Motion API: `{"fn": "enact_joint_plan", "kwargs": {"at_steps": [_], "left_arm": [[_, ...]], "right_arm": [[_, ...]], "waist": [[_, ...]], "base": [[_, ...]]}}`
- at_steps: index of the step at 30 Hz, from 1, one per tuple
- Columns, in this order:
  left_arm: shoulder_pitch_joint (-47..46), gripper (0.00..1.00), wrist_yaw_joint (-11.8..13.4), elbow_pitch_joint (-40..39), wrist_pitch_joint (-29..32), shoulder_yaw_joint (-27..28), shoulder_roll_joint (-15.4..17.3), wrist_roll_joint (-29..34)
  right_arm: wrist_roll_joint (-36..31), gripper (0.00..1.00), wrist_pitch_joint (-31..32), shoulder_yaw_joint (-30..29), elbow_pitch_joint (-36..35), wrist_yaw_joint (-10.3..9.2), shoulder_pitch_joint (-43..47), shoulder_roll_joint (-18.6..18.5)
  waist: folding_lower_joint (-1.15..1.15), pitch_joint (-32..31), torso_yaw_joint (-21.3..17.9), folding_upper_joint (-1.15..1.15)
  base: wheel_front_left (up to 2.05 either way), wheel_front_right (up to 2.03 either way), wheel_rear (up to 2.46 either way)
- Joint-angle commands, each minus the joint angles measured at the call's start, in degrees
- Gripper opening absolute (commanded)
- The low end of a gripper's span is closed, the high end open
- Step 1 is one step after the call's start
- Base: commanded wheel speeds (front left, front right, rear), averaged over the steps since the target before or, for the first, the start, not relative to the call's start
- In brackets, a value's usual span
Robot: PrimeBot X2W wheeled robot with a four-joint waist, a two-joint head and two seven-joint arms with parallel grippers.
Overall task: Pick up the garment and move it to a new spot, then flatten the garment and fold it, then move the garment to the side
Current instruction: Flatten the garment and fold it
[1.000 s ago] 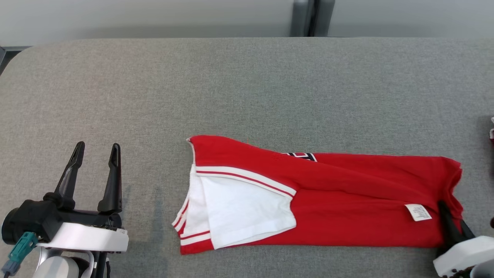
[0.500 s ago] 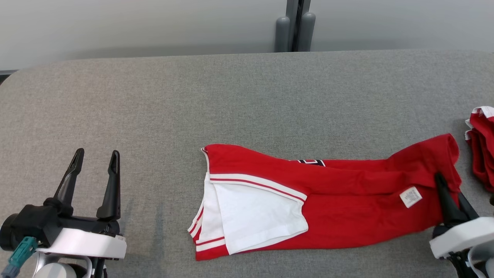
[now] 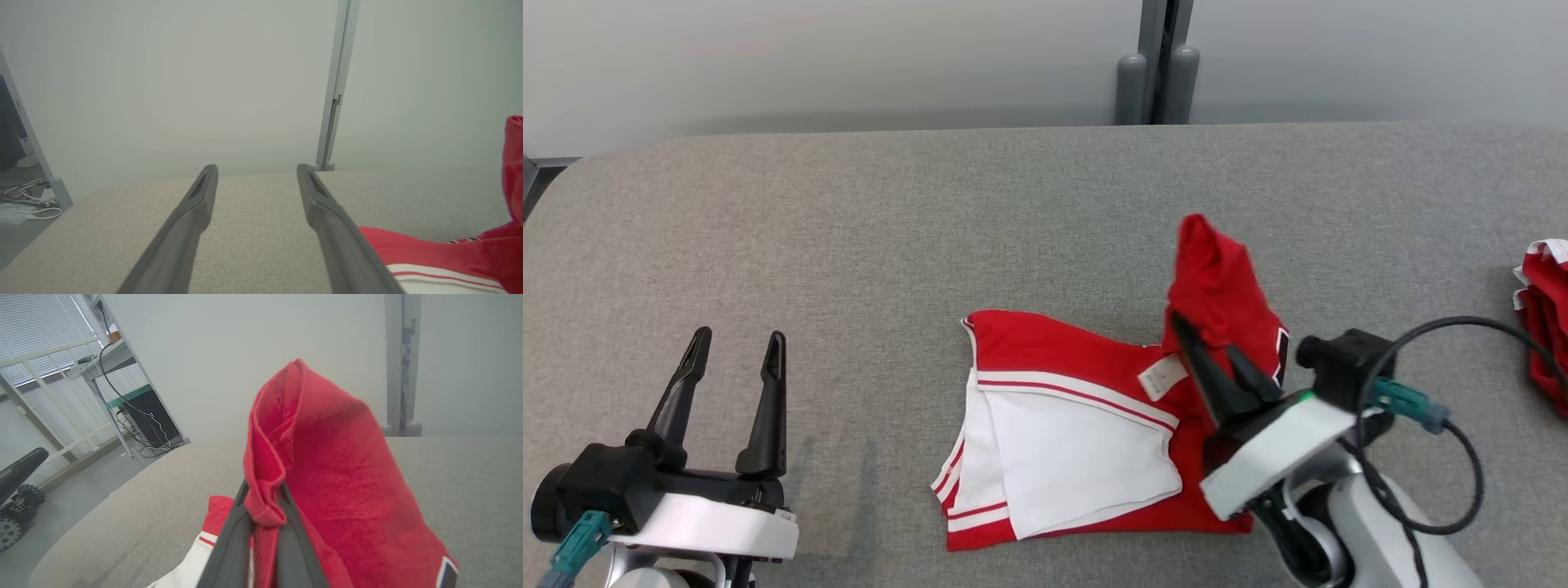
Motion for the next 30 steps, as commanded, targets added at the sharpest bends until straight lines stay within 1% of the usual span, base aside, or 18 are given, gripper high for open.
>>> {"fn": "enact_joint_plan", "kwargs": {"at_steps": [1,4,8,10,11,15,20,21,22,23,27,30], "left_arm": [[0.0,1.00,0.5,-0.3,-0.1,0.2,0.3,0.0],[-0.5,1.00,0.5,-0.3,-0.1,-0.1,0.3,0.0],[-1.7,1.00,0.0,-0.2,-0.2,-0.8,0.0,0.3],[-2.4,1.00,-0.2,0.1,-0.3,-1.3,-0.3,0.5],[-3.0,1.00,-0.4,0.4,-0.5,-1.7,-0.7,0.6],[-4.9,1.00,-1.0,1.4,-0.7,-2.8,-1.6,0.9],[-7.0,1.00,-2.0,3.0,-1.2,-3.8,-2.7,1.4],[-7.3,1.00,-2.1,3.3,-1.3,-3.9,-2.8,1.5],[-7.5,1.00,-2.3,3.6,-1.4,-3.9,-2.9,1.6],[-7.7,1.00,-2.4,3.9,-1.4,-3.9,-3.0,1.7],[-8.1,1.00,-2.5,4.8,-1.6,-3.4,-3.2,1.9],[-7.8,1.00,-2.5,5.0,-1.6,-3.1,-3.3,2.1]], "right_arm": [[-0.1,0.00,-0.3,1.0,0.8,0.01,-1.1,0.1],[1.5,0.00,-1.2,6.0,3.7,0.01,-3.3,1.6],[4.3,0.00,-3.4,11.9,8.6,0.01,-6.4,2.2],[6.7,0.00,-5.0,14.9,10.7,0.02,-8.0,2.3],[9.1,0.00,-6.6,18.1,12.9,0.02,-9.6,2.3],[12.3,0.00,-9.5,22.9,17.2,0.01,-13.1,2.2],[15.6,0.00,-11.3,27.0,21.9,0.02,-16.8,2.3],[16.0,0.30,-11.6,27.7,22.5,0.02,-17.3,2.3],[16.4,0.82,-11.8,28.5,22.9,0.02,-17.9,2.3],[16.9,1.00,-12.1,29.1,23.3,0.02,-18.4,2.3],[17.2,1.00,-12.8,31.0,22.7,0.01,-19.8,2.2],[16.4,1.00,-13.1,31.3,21.4,0.02,-20.4,2.2]], "waist": [[0.00,0.2,0.3,0.00],[0.00,0.7,1.4,0.00],[0.00,1.9,3.1,0.00],[0.00,2.7,3.9,0.00],[0.00,3.7,4.7,0.00],[0.00,5.8,6.3,0.00],[0.00,7.7,7.6,0.00],[0.00,7.9,7.7,0.00],[0.00,8.1,7.7,0.00],[0.00,8.2,7.8,0.00],[0.00,8.0,7.3,0.00],[0.00,7.6,6.9,0.00]], "base": [[0.00,0.00,0.00],[0.00,0.00,0.00],[0.00,0.00,0.00],[0.00,0.00,0.00],[0.00,0.00,0.00],[0.00,0.00,0.00],[0.00,0.00,0.00],[0.00,0.00,0.00],[0.00,0.00,0.00],[0.00,0.00,0.00],[0.00,0.00,0.00],[0.00,0.00,0.00]]}}
